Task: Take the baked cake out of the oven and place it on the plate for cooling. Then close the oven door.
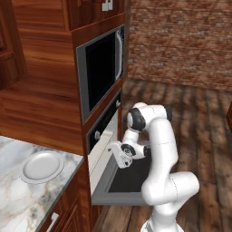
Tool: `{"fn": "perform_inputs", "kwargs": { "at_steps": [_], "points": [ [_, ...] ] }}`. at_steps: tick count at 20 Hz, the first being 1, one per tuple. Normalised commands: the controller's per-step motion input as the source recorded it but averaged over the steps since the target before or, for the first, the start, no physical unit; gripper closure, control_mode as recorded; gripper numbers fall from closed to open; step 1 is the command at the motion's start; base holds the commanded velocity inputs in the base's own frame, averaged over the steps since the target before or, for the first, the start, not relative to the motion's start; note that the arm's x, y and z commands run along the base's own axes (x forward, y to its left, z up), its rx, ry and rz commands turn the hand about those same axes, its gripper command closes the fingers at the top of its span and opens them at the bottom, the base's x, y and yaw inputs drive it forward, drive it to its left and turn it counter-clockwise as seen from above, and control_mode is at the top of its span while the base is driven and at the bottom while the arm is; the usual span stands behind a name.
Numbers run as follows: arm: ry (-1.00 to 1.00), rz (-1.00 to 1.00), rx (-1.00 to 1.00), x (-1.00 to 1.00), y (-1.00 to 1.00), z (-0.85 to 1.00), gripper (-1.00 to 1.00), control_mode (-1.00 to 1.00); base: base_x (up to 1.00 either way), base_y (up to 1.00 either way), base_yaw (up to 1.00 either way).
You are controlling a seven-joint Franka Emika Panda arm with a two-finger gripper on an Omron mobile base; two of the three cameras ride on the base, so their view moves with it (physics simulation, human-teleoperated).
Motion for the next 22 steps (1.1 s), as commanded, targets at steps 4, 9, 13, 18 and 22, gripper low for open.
{"fn": "perform_inputs", "kwargs": {
  "at_steps": [4,9,13,18,22],
  "points": [
    [0.00,0.07,0.00,0.01,0.43,-0.30,-1.00,-1.00,0.00,0.00,0.00],
    [0.00,0.04,-0.01,0.09,0.40,-0.33,-1.00,-1.00,0.00,0.00,0.00],
    [0.00,0.03,-0.02,0.15,0.38,-0.35,-1.00,-1.00,0.00,0.00,0.00],
    [0.00,0.01,-0.03,0.18,0.32,-0.35,-1.00,-1.00,0.00,0.00,0.00],
    [0.00,0.01,-0.03,0.17,0.27,-0.34,-1.00,-1.00,0.00,0.00,0.00]
  ]
}}
